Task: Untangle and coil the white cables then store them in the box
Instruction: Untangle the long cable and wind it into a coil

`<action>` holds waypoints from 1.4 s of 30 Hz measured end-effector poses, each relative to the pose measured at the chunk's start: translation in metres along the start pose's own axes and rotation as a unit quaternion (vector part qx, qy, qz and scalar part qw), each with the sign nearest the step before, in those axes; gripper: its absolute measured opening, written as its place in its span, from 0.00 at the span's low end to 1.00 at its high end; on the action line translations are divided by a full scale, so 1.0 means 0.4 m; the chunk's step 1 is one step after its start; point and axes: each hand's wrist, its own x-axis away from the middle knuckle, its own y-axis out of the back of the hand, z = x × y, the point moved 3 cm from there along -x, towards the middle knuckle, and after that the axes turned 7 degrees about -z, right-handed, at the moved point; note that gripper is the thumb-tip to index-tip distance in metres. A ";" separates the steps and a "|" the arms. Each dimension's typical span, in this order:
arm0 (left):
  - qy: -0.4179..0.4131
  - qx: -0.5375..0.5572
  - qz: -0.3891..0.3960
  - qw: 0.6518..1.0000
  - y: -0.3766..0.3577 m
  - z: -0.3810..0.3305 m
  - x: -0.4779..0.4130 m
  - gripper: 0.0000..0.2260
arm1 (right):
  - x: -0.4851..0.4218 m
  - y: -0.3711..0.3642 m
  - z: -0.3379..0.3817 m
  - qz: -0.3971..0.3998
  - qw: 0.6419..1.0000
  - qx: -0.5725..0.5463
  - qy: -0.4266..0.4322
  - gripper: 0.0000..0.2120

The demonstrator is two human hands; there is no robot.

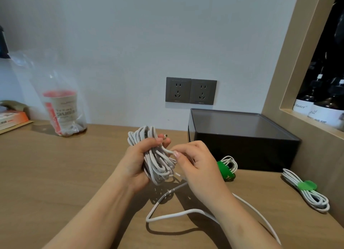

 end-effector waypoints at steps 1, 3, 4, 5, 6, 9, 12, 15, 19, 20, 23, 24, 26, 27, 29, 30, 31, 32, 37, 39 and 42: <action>-0.003 0.009 0.000 1.000 -0.002 -0.001 0.001 0.10 | 0.000 0.000 -0.004 0.000 1.000 0.009 -0.006 0.07; -0.011 0.016 -0.003 1.000 -0.003 -0.004 0.001 0.07 | 0.002 -0.001 -0.008 0.005 1.000 0.024 -0.013 0.07; -0.017 0.015 -0.001 1.000 -0.002 -0.004 0.000 0.07 | 0.003 -0.001 -0.008 0.003 1.000 0.028 -0.014 0.06; -0.027 0.009 -0.001 1.000 0.000 -0.005 -0.002 0.08 | 0.003 0.000 -0.007 -0.003 0.999 0.030 -0.013 0.06; -0.039 0.000 -0.005 0.999 0.004 -0.006 -0.006 0.10 | 0.004 0.002 -0.006 -0.012 0.999 0.029 -0.014 0.06; -0.091 -0.017 -0.049 0.995 0.005 -0.022 -0.009 0.05 | 0.002 0.010 -0.009 -0.019 0.999 0.023 -0.037 0.07; -0.112 0.036 -0.082 0.990 0.014 -0.049 -0.018 0.06 | -0.007 0.026 -0.016 -0.007 0.997 0.037 -0.066 0.07; -0.106 0.095 -0.095 0.985 0.036 -0.070 -0.025 0.06 | -0.020 0.053 -0.034 -0.018 0.993 0.077 -0.085 0.08; -0.069 0.140 -0.077 0.985 0.053 -0.084 -0.035 0.08 | -0.030 0.100 -0.059 -0.073 0.982 0.127 -0.117 0.12; -0.056 0.144 -0.072 0.985 0.056 -0.087 -0.036 0.08 | -0.031 0.109 -0.064 -0.078 0.980 0.134 -0.125 0.11; -0.025 0.159 -0.062 0.985 0.063 -0.086 -0.034 0.09 | -0.027 0.098 -0.065 -0.011 0.986 0.102 -0.133 0.14; -0.022 0.160 -0.060 0.985 0.064 -0.084 -0.033 0.09 | -0.023 0.084 -0.056 0.023 0.989 0.058 -0.134 0.18; -0.029 0.152 -0.060 0.986 0.061 -0.083 -0.030 0.09 | -0.018 0.060 -0.038 0.052 0.987 -0.047 -0.142 0.22; -0.043 0.140 -0.067 0.987 0.057 -0.083 -0.028 0.08 | -0.019 0.054 -0.030 0.042 0.986 -0.085 -0.134 0.20; -0.092 0.095 -0.089 0.987 0.048 -0.083 -0.023 0.06 | -0.023 0.052 -0.020 0.011 0.990 -0.103 -0.099 0.15; -0.115 0.065 -0.096 0.987 0.041 -0.081 -0.018 0.05 | -0.023 0.053 -0.017 0.002 0.991 -0.103 -0.083 0.14; -0.135 0.037 -0.099 0.985 0.033 -0.077 -0.014 0.04 | -0.022 0.054 -0.013 -0.003 0.992 -0.105 -0.074 0.13; -0.153 0.011 -0.100 0.983 0.026 -0.073 -0.010 0.04 | -0.021 0.054 -0.011 -0.007 0.991 -0.111 -0.069 0.13; -0.191 -0.033 -0.098 0.976 0.022 -0.071 -0.005 0.04 | -0.014 0.059 0.007 -0.005 0.991 -0.128 -0.045 0.10; -0.191 -0.043 -0.090 0.976 0.023 -0.069 -0.006 0.05 | -0.009 0.055 0.016 0.010 0.991 -0.129 -0.028 0.08; -0.184 -0.025 -0.075 0.980 0.021 -0.062 -0.008 0.13 | -0.001 0.047 0.026 0.039 0.993 -0.108 -0.003 0.08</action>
